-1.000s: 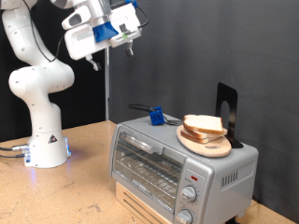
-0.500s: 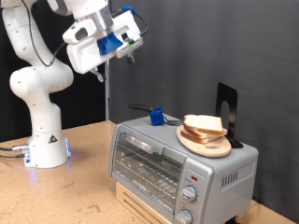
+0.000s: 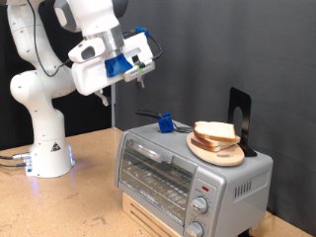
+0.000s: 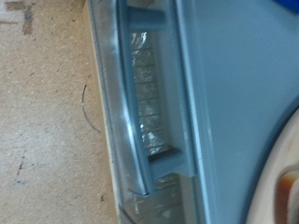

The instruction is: Make a piece of toast with the oven

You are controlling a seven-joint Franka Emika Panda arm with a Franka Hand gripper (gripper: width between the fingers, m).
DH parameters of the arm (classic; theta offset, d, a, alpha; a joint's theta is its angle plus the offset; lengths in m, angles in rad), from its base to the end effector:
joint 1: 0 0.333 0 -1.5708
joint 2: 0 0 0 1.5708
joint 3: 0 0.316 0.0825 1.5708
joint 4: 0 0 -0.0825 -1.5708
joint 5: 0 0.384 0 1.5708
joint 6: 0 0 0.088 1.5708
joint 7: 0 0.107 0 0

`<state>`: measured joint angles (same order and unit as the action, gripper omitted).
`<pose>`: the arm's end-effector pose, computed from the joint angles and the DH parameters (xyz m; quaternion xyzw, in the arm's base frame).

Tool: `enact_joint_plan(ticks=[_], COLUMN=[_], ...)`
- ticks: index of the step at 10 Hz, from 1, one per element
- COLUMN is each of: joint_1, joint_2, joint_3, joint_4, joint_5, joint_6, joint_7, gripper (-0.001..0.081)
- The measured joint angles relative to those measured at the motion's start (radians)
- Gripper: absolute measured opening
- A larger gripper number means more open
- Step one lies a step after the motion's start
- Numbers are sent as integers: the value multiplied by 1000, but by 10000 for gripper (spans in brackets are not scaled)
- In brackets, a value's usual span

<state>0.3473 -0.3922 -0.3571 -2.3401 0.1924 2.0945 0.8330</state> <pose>0.4496 -0.0048 0.4895 -0.8856 0.4347 0.0092 0.1630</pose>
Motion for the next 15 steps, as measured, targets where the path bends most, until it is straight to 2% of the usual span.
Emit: enact_joint_plan(ticks=[2,3,5,10,13,15], joint_1=[-1,3,-2,-14,-8,3], joint_2=[3,-1,-13,42,91,108], joint_3=[2,-3,-3,17,32,37], joint_4=[-5,-7,-39,-194,-255,-280], joint_5=[-6,22,19,-69,-67,-54], joint_6=[13,11,33,278,402,446], joint_7=[6,-28,-34,47,49,49], gripper=[808,808,808,808,808,808])
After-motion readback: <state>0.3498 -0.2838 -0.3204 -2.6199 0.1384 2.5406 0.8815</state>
